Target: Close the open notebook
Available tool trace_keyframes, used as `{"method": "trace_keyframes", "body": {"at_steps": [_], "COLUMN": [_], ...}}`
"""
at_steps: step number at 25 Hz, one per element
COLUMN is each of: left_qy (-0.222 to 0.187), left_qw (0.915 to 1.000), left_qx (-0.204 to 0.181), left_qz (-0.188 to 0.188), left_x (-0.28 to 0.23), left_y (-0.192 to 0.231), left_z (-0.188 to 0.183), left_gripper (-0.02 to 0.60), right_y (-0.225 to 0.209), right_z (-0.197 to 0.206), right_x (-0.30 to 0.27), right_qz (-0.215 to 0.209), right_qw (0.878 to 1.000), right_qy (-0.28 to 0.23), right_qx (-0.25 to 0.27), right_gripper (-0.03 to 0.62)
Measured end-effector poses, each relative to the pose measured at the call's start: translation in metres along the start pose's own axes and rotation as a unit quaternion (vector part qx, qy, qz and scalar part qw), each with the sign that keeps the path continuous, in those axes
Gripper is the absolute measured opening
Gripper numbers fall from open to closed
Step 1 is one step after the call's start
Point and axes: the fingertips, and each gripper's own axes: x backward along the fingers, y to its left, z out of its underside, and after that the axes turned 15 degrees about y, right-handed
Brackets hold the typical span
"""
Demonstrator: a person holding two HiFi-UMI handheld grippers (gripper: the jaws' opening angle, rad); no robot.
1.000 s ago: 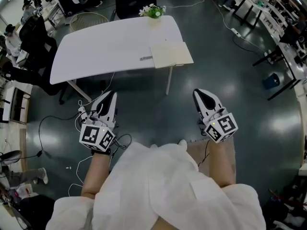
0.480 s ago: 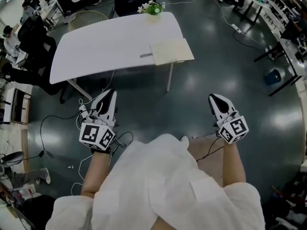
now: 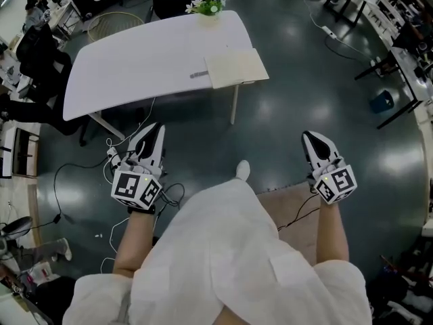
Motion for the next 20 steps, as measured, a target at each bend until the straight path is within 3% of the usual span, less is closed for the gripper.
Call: {"method": "trace_keyframes", "body": {"at_steps": [20], "left_qy": [0.012], "left_qw": [0.9996], "left_qx": [0.016], "left_qz": [-0.023], "left_x": [-0.174], "left_y": [0.023], "left_z": [-0.044], "left_gripper": [0.015], "right_y": [-0.12], "right_z": [-0.032], "right_x": [-0.156], "right_qz": [-0.064], "right_qw": [0.997], "right_qy": [0.036], "right_qx": [0.03], "right_gripper": [0.005]}}
